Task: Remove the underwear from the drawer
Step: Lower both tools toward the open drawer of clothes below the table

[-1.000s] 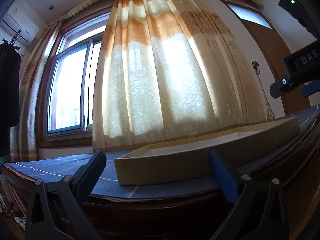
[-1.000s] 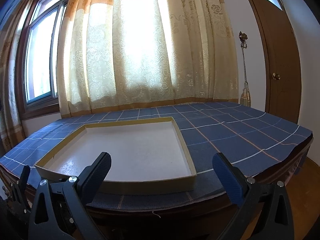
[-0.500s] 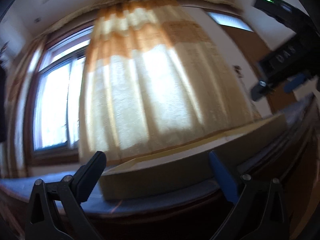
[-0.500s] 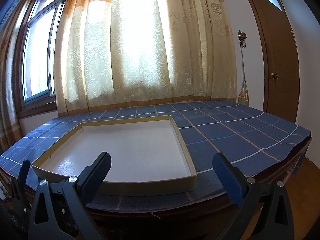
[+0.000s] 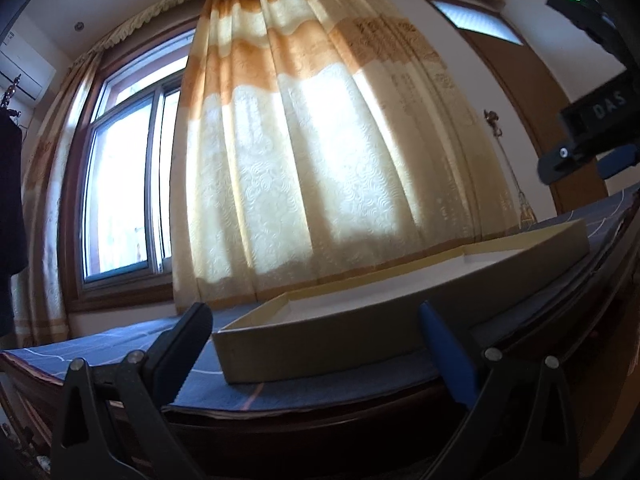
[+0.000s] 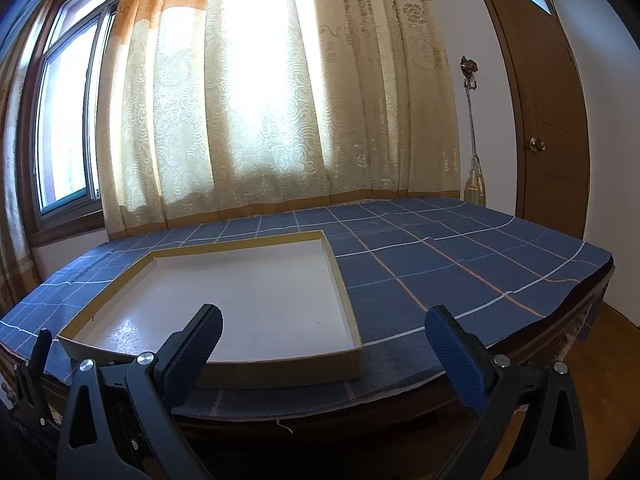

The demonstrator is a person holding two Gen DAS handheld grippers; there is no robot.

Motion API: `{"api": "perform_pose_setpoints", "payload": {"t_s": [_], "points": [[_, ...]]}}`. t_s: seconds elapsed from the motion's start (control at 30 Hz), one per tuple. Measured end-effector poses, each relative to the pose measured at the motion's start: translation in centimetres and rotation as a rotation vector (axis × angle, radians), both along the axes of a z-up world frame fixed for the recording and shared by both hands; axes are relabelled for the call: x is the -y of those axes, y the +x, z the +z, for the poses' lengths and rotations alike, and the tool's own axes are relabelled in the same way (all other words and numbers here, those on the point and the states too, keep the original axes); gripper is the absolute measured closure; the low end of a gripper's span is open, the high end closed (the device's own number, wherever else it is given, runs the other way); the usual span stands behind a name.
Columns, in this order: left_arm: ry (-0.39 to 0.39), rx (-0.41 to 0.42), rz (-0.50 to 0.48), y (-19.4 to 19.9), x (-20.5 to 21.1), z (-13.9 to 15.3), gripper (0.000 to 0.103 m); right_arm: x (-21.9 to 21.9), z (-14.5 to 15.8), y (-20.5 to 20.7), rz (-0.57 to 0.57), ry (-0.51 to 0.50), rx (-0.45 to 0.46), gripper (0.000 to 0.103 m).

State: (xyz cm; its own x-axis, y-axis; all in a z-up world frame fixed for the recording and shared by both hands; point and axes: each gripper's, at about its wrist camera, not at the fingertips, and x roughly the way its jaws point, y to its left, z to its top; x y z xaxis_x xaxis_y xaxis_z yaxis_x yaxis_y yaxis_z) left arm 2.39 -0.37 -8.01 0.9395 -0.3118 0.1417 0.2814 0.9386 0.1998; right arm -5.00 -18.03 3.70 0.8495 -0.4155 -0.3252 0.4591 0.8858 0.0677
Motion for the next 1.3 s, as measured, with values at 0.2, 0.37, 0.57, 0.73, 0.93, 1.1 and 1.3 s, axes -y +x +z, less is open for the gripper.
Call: {"api": "perform_pose_setpoints", "payload": {"t_s": [0.2, 0.37, 0.57, 0.73, 0.93, 1.1, 1.3], "points": [[-0.063, -0.058, -0.041, 0.8, -0.6, 0.8, 0.000, 0.6, -0.2, -0.5, -0.005, 0.010, -0.002, 0.001], [-0.043, -0.091, -0.043, 1.2, -0.2, 0.3, 0.000, 1.1, -0.1, -0.9, -0.018, 0.020, 0.004, 0.001], [-0.059, -0.126, -0.018, 0.8, -0.3, 0.4, 0.000, 1.3, -0.1, -1.3, -0.018, 0.028, -0.003, 0.001], [-0.057, -0.145, -0.020, -0.6, -0.7, 0.4, 0.000, 1.6, -0.2, -2.1, -0.020, 0.028, -0.009, 0.001], [-0.091, -0.204, -0.007, -1.9, -1.7, 0.7, 0.000, 2.0, -0.4, -3.9, -0.027, 0.025, -0.038, 0.001], [-0.078, -0.233, 0.005, -3.7, -2.3, 0.8, 0.000, 2.4, -1.0, -5.3, -0.027, 0.037, -0.069, 0.001], [-0.070, -0.266, 0.011, -6.3, -3.1, 0.9, 0.000, 2.9, -1.9, -7.0, -0.024, 0.062, -0.115, 0.001]]}}
